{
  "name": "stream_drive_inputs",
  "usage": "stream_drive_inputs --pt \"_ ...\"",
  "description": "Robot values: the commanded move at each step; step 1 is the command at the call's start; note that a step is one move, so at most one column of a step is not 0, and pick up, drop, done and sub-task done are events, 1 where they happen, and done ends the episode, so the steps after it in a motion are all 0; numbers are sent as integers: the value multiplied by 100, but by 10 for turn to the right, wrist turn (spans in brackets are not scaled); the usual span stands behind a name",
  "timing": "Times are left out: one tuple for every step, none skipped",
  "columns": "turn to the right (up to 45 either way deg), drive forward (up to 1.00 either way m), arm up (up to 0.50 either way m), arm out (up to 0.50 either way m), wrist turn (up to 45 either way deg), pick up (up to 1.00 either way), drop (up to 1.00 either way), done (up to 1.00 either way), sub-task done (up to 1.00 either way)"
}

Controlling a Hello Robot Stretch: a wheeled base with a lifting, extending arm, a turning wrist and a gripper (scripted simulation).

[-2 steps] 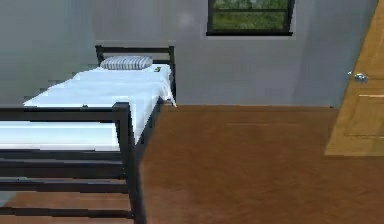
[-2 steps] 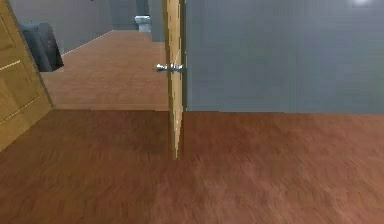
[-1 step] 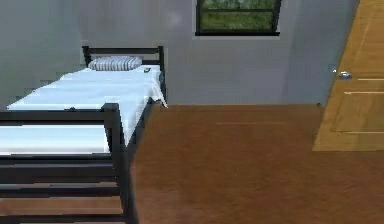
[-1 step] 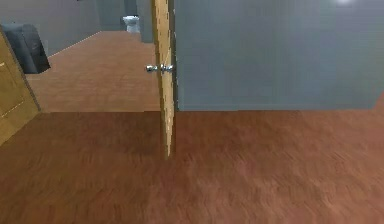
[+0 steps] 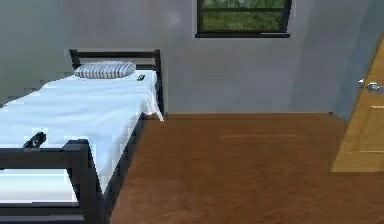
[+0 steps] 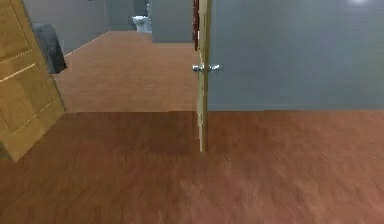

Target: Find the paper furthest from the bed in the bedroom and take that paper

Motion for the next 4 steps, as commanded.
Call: stream_drive_inputs --pt "450 0 0 0 0 0 0 0 0" --pt "450 0 0 0 0 0 0 0 0" --pt "450 0 0 0 0 0 0 0 0" --pt "330 0 0 0 0 0 0 0 0"
